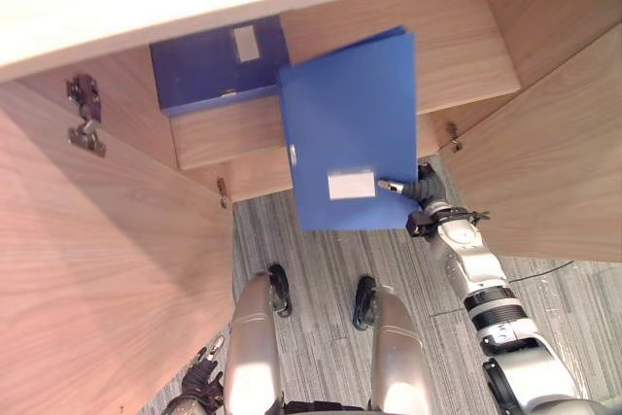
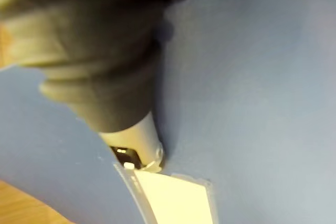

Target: Walk over to the cabinet, pick up the folder, carry it to the office cabinet, place the folder inside the office cabinet, then close the office cabinet door

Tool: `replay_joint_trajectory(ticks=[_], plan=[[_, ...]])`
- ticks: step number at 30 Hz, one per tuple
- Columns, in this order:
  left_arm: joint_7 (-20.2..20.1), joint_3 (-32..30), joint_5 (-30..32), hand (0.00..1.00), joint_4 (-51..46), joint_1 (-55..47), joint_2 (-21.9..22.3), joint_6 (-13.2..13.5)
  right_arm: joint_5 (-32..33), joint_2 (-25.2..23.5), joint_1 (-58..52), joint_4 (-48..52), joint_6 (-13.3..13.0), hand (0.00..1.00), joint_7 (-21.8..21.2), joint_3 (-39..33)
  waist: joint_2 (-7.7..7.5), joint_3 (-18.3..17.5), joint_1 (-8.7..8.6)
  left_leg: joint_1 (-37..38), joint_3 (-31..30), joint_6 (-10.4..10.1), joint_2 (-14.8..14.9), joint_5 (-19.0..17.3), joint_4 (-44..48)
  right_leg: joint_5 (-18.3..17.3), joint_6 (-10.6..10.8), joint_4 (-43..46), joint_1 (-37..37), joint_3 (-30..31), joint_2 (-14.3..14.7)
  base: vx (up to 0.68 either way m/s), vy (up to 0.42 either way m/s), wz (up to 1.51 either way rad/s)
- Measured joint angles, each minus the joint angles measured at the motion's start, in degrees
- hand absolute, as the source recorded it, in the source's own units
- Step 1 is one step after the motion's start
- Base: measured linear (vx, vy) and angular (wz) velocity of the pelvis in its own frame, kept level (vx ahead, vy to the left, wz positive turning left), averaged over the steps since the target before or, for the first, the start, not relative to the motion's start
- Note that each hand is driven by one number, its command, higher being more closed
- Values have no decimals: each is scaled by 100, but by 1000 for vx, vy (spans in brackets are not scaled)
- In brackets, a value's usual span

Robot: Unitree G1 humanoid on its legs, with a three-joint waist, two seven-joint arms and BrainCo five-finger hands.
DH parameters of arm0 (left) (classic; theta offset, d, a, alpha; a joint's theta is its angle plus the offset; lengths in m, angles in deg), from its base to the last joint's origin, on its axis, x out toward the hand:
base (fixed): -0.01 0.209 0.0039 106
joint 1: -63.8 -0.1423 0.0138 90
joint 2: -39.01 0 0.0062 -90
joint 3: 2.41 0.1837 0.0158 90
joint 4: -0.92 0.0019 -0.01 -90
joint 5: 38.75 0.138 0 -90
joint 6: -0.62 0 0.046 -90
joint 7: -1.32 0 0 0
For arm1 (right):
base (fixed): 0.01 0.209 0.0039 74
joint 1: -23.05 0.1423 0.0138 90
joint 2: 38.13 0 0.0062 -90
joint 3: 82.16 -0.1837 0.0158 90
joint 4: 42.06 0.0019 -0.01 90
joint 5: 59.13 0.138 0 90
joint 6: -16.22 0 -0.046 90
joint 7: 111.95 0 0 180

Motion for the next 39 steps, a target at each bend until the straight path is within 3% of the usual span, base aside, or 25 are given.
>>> replay_joint_trajectory(ticks=[7, 10, 13, 18, 24, 29, 33, 39], plan=[[108, 130, -411, 0, -10, 204, -9, -156, 2393, -46, 572, 306, -43, 100, 111, -224, -28, 94, 77, -663, -290, 46, -173, -324, 956, -627, 55, 1254, -504, -204, -465, -17, -21, 27], [164, 193, -432, 0, -122, 223, -17, -225, 3073, -151, 926, 307, -110, 100, 256, -359, -35, 98, 106, -778, -360, 56, -315, -333, 1071, -760, 62, 1495, -587, -240, -639, -34, -3, 29], [257, 224, -472, 0, -188, 223, -34, -253, 3686, -271, 1348, 306, -333, 100, 540, -529, -34, 99, 132, -854, -432, 62, -421, -318, 1115, -834, 76, 1600, -592, -312, -767, -23, 13, 24], [398, 313, -560, 0, -364, 215, -28, -335, 4469, -475, 2426, -239, -853, 100, 1194, -1388, -33, 98, 206, -1004, -571, 81, -619, -266, 1149, -919, 110, 1708, -595, -464, -966, 6, 24, 26], [487, 307, -526, 0, -461, 215, 20, -344, 4893, -490, 3603, -1064, -1307, 100, 1732, -2261, -28, 94, 297, -1056, -616, 92, -730, -246, 1151, -970, 138, 1756, -593, -515, -1081, 18, 19, 12], [573, 315, -365, 0, -639, 214, 31, -335, 5018, -372, 3947, -1334, -1539, 100, 2080, -2764, -16, 87, 356, -1197, -731, 58, -859, -103, 1045, -999, 102, 1761, -638, -661, -1182, -2, -8, 17], [594, 384, -358, 0, -720, 201, 75, -329, 5243, 8, 4432, -1809, -1560, 100, 2244, -2885, 97, 36, 423, -1486, -868, 16, -973, 49, 1008, -1027, 47, 1861, -843, -803, -1283, -18, -30, 27], [621, 611, -325, 0, -918, 156, 70, -319, 5454, 419, 4858, -2473, -1343, 100, 2459, -2734, 236, 20, 569, -1929, -981, -74, -1047, 223, 1035, -1106, -87, 2126, -1281, -846, -1363, -13, -48, 13]])
